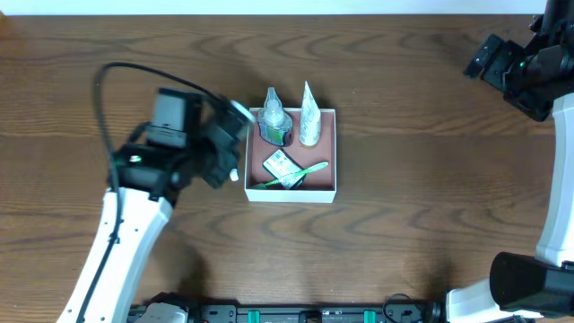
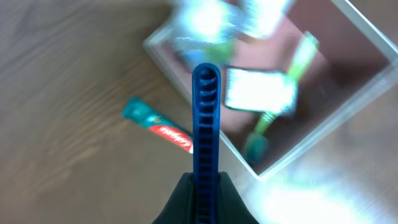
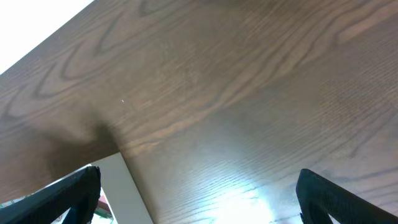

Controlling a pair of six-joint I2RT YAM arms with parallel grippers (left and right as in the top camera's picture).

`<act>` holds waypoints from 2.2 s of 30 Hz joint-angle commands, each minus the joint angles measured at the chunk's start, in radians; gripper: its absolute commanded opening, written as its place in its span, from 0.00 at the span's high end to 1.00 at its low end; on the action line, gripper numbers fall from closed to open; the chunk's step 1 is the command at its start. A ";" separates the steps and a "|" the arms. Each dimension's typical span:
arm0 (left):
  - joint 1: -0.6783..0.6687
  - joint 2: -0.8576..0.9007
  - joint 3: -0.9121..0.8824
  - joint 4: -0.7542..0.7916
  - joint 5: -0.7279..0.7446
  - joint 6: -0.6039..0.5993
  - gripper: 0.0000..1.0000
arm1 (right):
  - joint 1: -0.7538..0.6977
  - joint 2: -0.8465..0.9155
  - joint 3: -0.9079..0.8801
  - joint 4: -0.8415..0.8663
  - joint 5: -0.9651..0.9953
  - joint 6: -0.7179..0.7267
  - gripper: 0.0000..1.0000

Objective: Pack container
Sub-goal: 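Place the razor into the box and release it, then grasp the Colgate toothpaste tube with the left gripper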

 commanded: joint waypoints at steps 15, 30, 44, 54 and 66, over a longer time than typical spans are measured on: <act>-0.245 0.385 0.003 0.170 0.018 0.453 0.94 | -0.006 -0.002 -0.003 -0.001 -0.004 0.017 0.01; -0.309 0.342 0.004 0.240 0.006 0.383 0.58 | -0.006 -0.002 -0.003 -0.001 -0.004 0.017 0.01; -0.134 -0.068 0.004 0.199 -0.249 -0.121 0.44 | -0.006 -0.002 -0.003 -0.001 -0.004 0.017 0.01; 0.203 0.169 0.003 0.209 -0.248 -0.777 0.48 | -0.006 -0.002 -0.003 -0.001 -0.004 0.017 0.01; 0.224 0.541 0.003 0.334 -0.130 -0.912 0.46 | -0.006 -0.002 -0.003 -0.001 -0.004 0.017 0.01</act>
